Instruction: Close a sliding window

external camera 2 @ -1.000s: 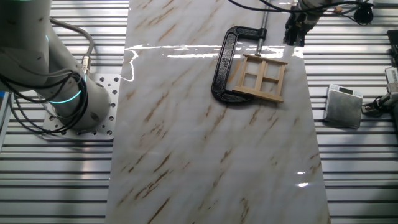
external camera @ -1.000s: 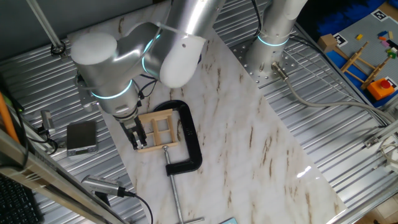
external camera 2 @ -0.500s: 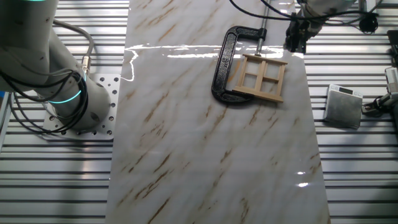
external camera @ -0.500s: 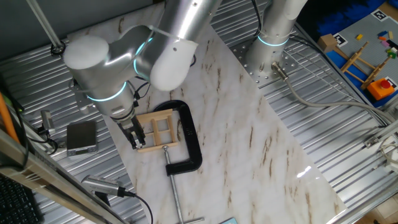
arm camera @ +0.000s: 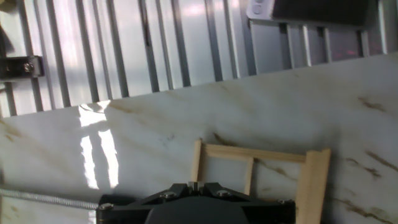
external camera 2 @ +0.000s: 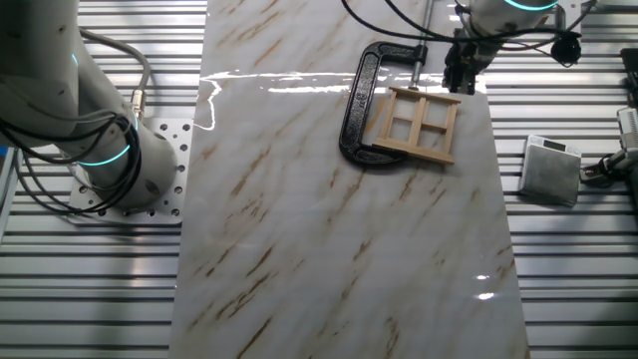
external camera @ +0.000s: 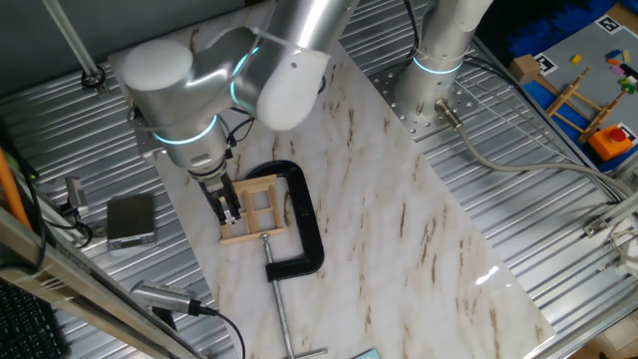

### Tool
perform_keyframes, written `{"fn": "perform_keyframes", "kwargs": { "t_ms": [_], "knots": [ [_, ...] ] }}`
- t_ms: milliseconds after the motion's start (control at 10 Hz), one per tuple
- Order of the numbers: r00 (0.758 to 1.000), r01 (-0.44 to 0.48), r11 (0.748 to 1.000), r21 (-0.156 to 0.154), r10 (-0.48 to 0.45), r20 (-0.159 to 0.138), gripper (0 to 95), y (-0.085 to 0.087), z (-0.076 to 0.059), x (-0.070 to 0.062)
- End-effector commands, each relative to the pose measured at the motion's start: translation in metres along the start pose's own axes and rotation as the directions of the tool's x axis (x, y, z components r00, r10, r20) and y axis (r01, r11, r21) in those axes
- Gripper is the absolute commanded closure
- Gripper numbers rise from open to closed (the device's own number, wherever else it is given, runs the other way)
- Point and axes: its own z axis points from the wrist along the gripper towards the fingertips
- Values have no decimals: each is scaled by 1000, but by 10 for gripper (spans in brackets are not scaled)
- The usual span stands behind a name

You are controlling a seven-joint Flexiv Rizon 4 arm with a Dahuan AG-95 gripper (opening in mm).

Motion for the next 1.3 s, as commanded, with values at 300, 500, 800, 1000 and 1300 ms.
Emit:
{"fn": "perform_keyframes", "kwargs": {
  "t_ms": [300,500,800,1000,1300],
  "knots": [
    [999,31,1000,-2,-31,-8,950,-15,-1,5],
    [999,33,999,-1,-33,-8,950,-19,-3,7],
    [998,60,998,-1,-60,-11,950,-19,-4,8],
    [999,38,999,-3,-38,-5,950,-19,-4,8],
    [999,-54,999,2,54,7,950,-19,-4,8]
  ]
}}
